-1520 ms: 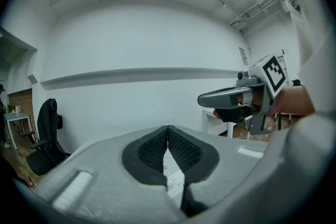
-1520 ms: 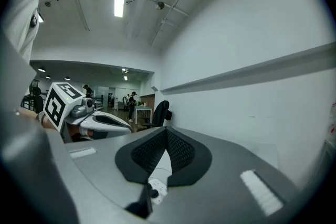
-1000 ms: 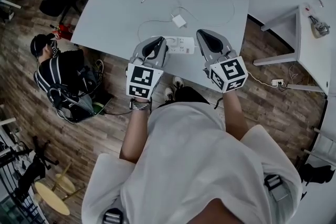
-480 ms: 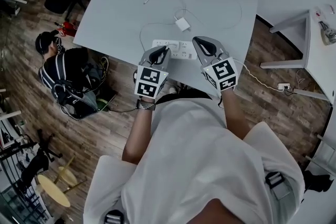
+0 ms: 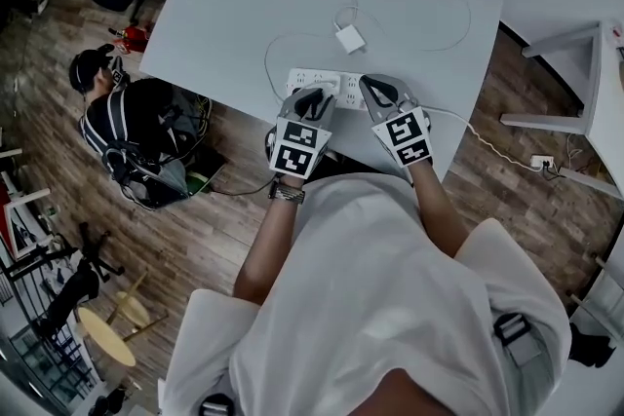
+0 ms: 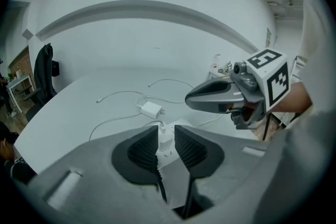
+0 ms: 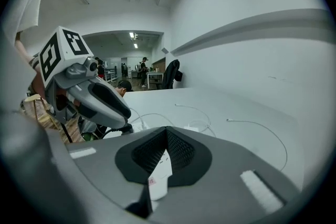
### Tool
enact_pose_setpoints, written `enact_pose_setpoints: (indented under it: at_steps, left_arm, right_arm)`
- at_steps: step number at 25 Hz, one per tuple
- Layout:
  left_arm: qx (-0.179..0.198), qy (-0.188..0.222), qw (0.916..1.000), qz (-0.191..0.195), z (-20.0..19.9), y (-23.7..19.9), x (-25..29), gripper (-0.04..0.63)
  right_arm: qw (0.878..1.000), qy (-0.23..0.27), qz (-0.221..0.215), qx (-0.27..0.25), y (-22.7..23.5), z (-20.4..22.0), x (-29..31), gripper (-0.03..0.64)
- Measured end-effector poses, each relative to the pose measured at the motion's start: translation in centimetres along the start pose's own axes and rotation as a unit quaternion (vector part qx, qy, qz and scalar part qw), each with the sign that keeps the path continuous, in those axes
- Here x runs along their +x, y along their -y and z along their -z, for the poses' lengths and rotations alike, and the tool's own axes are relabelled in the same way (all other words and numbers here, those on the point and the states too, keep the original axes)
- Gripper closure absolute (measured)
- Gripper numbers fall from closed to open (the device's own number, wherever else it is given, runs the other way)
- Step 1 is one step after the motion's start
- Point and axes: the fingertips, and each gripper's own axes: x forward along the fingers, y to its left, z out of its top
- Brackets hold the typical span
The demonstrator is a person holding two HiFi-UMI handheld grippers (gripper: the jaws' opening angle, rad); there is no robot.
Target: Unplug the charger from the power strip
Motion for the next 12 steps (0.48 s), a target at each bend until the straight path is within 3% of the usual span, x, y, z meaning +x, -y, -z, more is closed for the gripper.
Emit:
enact_pose_setpoints:
  at_steps: [6, 12]
  left_arm:
    - [-0.018, -0.026, 0.9995, 0.006, 0.6, 0.4, 2.4, 0.485]
    - [-0.036, -0.032, 0.9987, -0.014, 1.2, -0.1, 3.4, 0.440]
  right_arm:
    - [0.998, -0.037, -0.017, 0.042, 0.3, 3.7, 1.6, 0.615]
    - [0.994, -0.077, -0.032, 0.064, -0.1, 6.3, 2.6, 0.615]
